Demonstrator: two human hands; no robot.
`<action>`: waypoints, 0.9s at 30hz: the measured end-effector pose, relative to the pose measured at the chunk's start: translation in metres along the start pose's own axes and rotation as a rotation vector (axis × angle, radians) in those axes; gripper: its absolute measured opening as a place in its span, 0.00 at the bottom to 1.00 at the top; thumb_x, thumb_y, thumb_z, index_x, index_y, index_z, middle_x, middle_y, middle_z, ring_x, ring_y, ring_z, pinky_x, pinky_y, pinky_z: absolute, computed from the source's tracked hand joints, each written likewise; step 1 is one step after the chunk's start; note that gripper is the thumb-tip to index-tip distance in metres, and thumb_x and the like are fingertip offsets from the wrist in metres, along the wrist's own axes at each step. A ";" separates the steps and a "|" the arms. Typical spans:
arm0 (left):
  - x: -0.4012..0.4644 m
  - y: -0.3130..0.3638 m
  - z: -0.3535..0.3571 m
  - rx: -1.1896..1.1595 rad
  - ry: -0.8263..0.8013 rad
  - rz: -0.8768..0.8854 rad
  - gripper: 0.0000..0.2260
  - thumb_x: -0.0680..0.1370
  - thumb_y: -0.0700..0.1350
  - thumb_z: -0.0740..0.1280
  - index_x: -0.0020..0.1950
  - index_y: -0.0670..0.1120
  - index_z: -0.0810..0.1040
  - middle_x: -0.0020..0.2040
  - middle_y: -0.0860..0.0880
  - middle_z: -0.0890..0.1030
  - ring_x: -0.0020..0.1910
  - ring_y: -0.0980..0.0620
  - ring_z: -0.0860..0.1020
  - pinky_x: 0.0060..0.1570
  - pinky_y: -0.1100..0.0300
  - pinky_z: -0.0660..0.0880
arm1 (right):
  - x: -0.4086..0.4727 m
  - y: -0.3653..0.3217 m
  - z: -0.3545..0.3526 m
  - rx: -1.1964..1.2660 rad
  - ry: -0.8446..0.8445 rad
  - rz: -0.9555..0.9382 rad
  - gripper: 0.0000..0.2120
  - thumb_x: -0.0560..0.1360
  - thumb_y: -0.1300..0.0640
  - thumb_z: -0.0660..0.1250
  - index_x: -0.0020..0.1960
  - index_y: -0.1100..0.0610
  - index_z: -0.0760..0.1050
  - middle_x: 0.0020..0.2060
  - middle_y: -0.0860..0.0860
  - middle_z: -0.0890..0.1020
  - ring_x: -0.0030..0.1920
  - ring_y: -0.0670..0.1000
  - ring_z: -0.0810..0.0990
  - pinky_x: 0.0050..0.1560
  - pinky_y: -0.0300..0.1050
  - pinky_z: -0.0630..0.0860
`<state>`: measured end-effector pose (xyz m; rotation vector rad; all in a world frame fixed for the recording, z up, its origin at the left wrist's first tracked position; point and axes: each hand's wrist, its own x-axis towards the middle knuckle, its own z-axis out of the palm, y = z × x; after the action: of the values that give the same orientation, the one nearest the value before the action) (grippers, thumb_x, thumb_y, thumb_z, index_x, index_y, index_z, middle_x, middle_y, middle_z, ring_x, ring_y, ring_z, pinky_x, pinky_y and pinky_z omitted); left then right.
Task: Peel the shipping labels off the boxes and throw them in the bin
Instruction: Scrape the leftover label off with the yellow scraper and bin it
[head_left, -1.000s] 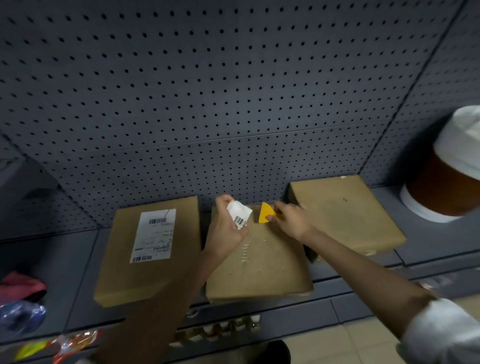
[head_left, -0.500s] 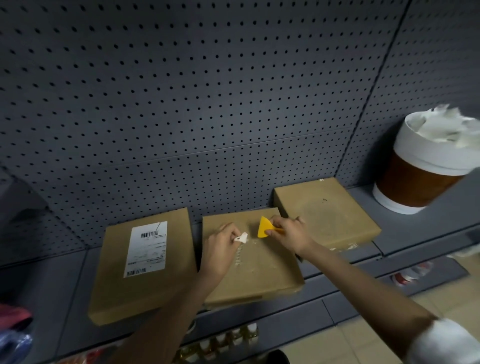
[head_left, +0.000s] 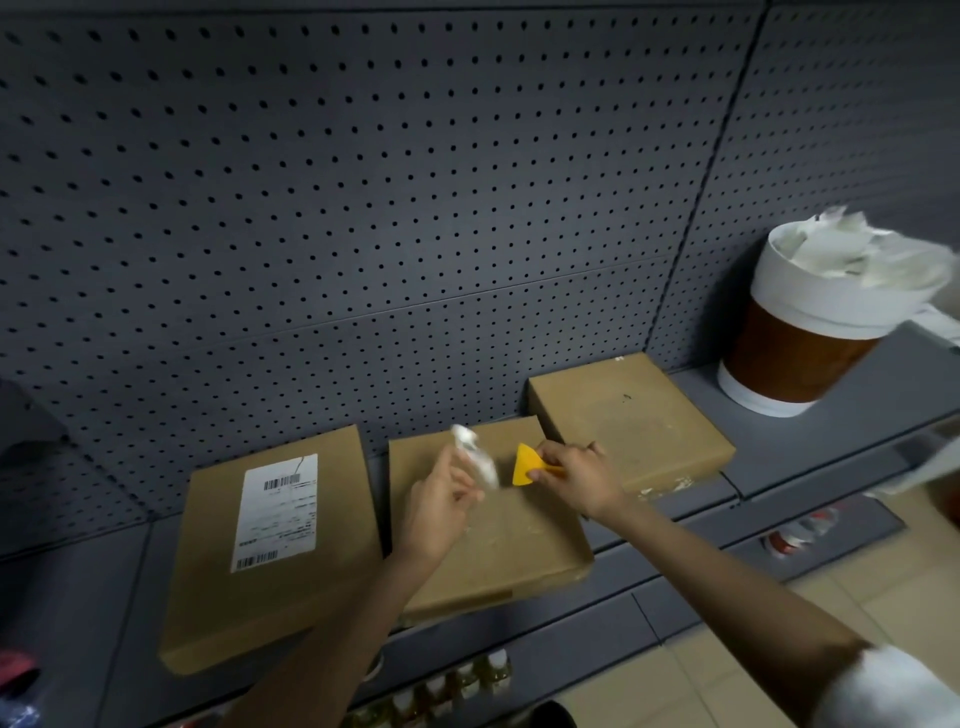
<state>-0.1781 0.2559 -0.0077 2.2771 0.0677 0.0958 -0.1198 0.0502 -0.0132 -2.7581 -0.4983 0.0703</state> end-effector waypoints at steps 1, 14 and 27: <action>0.003 0.005 0.002 -0.041 -0.003 0.010 0.13 0.73 0.39 0.71 0.51 0.51 0.70 0.40 0.56 0.79 0.40 0.59 0.80 0.39 0.65 0.77 | -0.001 0.002 -0.003 -0.002 0.010 0.009 0.11 0.78 0.45 0.59 0.55 0.50 0.72 0.51 0.48 0.81 0.55 0.54 0.78 0.54 0.47 0.62; 0.088 0.147 0.063 -0.217 0.046 0.292 0.15 0.77 0.50 0.65 0.34 0.45 0.68 0.29 0.48 0.77 0.30 0.50 0.76 0.34 0.53 0.71 | -0.031 0.106 -0.101 -0.006 0.216 0.233 0.13 0.77 0.44 0.60 0.57 0.49 0.71 0.53 0.49 0.81 0.56 0.53 0.77 0.53 0.46 0.61; 0.187 0.261 0.229 -0.055 -0.104 0.378 0.05 0.75 0.41 0.69 0.46 0.45 0.73 0.42 0.48 0.77 0.36 0.55 0.74 0.39 0.66 0.69 | -0.061 0.306 -0.190 -0.041 0.299 0.353 0.07 0.77 0.46 0.61 0.45 0.49 0.69 0.38 0.45 0.75 0.49 0.54 0.78 0.45 0.46 0.60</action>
<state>0.0334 -0.0712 0.0507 2.2109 -0.4162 0.1739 -0.0550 -0.3009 0.0627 -2.7958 0.0669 -0.2669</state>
